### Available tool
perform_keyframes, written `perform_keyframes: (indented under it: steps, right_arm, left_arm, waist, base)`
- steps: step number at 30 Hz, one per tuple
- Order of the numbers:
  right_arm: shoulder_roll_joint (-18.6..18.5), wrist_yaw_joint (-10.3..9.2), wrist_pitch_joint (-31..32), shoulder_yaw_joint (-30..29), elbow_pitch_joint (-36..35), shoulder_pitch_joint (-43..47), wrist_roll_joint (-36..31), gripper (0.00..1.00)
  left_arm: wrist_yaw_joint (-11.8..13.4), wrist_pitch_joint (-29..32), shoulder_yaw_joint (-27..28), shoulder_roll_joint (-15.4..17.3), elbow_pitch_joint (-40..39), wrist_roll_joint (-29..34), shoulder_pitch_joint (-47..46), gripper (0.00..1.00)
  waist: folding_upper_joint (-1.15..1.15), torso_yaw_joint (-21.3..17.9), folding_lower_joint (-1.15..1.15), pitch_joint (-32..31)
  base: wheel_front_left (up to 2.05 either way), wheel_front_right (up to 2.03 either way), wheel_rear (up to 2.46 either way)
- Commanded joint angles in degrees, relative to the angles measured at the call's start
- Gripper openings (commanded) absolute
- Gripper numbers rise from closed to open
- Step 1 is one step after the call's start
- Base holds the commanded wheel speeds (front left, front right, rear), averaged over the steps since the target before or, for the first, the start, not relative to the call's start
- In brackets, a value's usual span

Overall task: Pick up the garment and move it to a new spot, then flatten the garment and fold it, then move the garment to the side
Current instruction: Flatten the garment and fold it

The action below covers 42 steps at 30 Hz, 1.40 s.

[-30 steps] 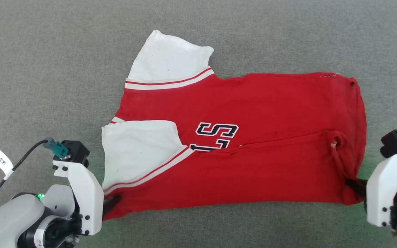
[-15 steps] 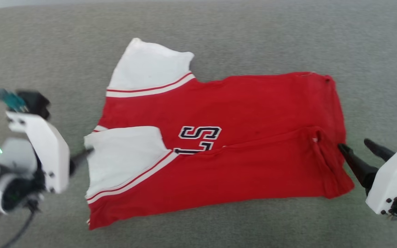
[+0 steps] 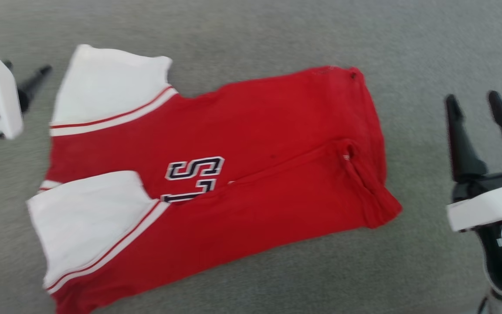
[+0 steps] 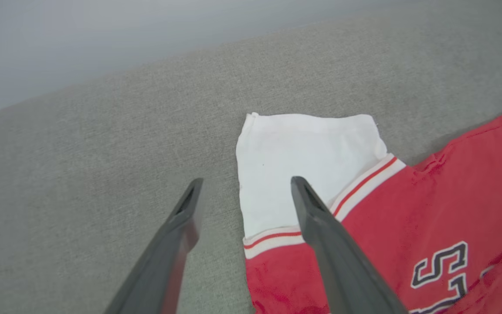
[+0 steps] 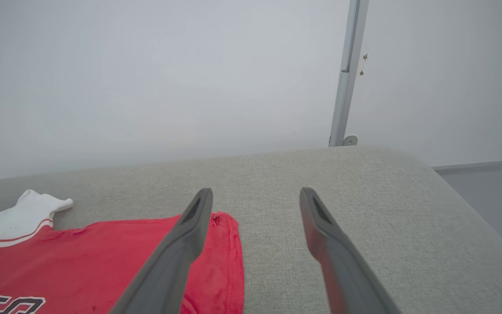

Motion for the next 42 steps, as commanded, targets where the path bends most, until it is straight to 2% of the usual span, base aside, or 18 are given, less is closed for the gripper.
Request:
perform_keyframes:
  steps: [1,4,10,14,19,22,25,26,27,35,42]
  right_arm:
    - [0.8,-0.02,-2.1,1.1,0.4,-0.8,-0.6,1.0]
    - [1.6,-0.01,-5.9,2.5,1.9,-1.9,-1.2,1.0]
    - [2.4,-0.02,-9.0,5.0,4.2,-3.0,-0.9,1.0]
    - [2.5,-0.02,-9.2,6.3,5.2,-4.0,0.0,1.0]
    - [2.4,-0.02,-7.6,7.2,5.5,-4.9,0.8,1.0]
    - [2.4,-0.02,-5.4,8.4,5.7,-5.8,1.6,1.0]
    - [1.1,-0.02,-0.9,10.3,7.8,-9.2,2.8,1.0]
    - [0.6,-0.02,0.3,10.9,8.6,-10.6,3.4,1.0]
    - [-0.1,-0.02,1.7,11.5,9.7,-12.0,3.8,1.0]
    - [-5.3,-0.02,12.4,17.1,23.0,-27.8,8.0,1.0]
    - [-7.9,-0.02,21.6,22.7,34.0,-37.7,10.8,1.0]
  left_arm:
    - [-1.1,0.0,0.1,-0.6,1.8,0.7,-1.8,1.0]
    - [-3.2,0.3,0.6,-1.5,6.8,1.6,-5.1,1.0]
    - [-5.0,3.4,-0.1,-4.1,15.4,2.8,-10.1,1.0]
    - [-4.7,6.8,-1.3,-6.0,19.7,2.9,-11.6,1.0]
    - [-2.4,12.9,-3.6,-7.7,22.9,2.1,-11.0,1.0]
    - [-1.5,14.4,-4.4,-8.7,23.0,1.9,-10.7,1.0]
    - [-1.9,14.8,-4.9,-10.0,23.6,1.9,-10.7,1.0]
    - [-2.6,15.0,-5.1,-10.4,23.5,1.8,-10.8,0.16]
    - [-2.5,14.9,-5.0,-10.8,23.7,1.8,-11.1,0.0]
    - [-4.8,14.4,-5.8,-14.7,25.4,3.4,-14.5,0.0]
    - [-6.5,13.2,-5.9,-17.4,27.7,3.6,-16.5,0.0]
  waist:
    - [0.0,-3.0,0.0,2.6]
    - [0.0,-5.3,0.0,4.4]
    - [0.0,-7.6,0.0,6.8]
    - [0.0,-8.1,0.0,7.9]
    - [0.0,-7.9,0.0,8.8]
    - [0.0,-7.8,0.0,9.4]
    - [0.0,-7.7,0.0,10.3]
    - [0.0,-7.6,0.0,10.5]
    - [0.0,-7.5,0.0,10.8]
    - [0.0,-5.2,0.0,11.9]
    - [0.0,-3.1,0.0,12.4]
  base:
    - [0.0,0.0,0.0]
    - [0.0,0.0,0.0]
    - [0.0,0.0,0.0]
    - [0.0,0.0,0.0]
    - [0.0,0.0,0.0]
    - [0.0,0.0,0.0]
    - [0.0,0.0,0.0]
    - [0.0,0.0,0.0]
    - [0.0,0.0,0.0]
    - [0.0,0.0,0.0]
    - [0.0,0.0,0.0]
